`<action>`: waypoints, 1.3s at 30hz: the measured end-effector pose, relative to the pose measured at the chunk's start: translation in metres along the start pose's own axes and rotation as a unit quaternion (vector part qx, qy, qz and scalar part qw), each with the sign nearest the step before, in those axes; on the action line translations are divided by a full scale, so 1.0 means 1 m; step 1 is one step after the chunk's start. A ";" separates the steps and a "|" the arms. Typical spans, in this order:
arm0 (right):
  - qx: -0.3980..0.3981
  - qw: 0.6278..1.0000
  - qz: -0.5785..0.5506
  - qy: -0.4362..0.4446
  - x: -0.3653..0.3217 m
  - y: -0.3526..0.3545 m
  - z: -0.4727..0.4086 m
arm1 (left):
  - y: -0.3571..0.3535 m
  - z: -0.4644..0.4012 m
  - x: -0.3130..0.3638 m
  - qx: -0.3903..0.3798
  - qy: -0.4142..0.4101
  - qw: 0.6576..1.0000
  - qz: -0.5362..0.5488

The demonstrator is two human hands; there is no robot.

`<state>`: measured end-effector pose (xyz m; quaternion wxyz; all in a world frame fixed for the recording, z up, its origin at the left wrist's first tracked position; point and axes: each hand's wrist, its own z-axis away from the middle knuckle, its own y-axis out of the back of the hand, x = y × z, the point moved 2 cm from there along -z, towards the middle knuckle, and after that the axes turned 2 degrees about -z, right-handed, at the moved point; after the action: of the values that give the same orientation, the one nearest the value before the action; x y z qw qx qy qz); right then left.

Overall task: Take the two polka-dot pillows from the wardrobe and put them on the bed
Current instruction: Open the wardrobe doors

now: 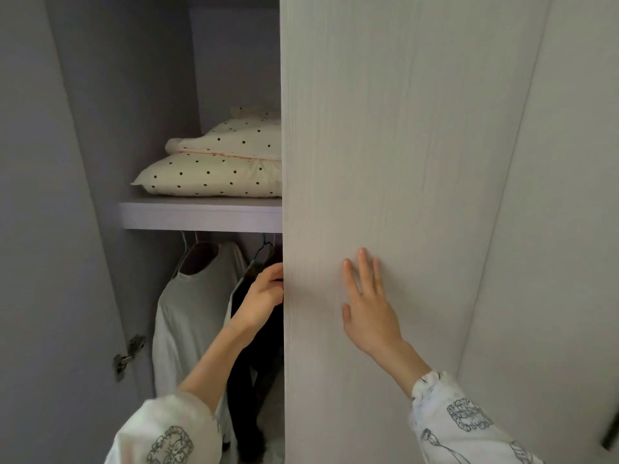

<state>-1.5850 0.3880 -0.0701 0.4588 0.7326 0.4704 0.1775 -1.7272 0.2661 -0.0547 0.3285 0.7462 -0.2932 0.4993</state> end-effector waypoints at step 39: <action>-0.056 0.809 -0.524 -0.261 0.030 0.174 0.282 | -0.198 0.240 0.121 -0.241 -0.046 0.969 0.003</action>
<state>-1.2832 0.2468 -0.0745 0.6280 0.3672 0.6343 -0.2618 -1.4037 0.1863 -0.0489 0.4833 0.6663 -0.4223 0.3797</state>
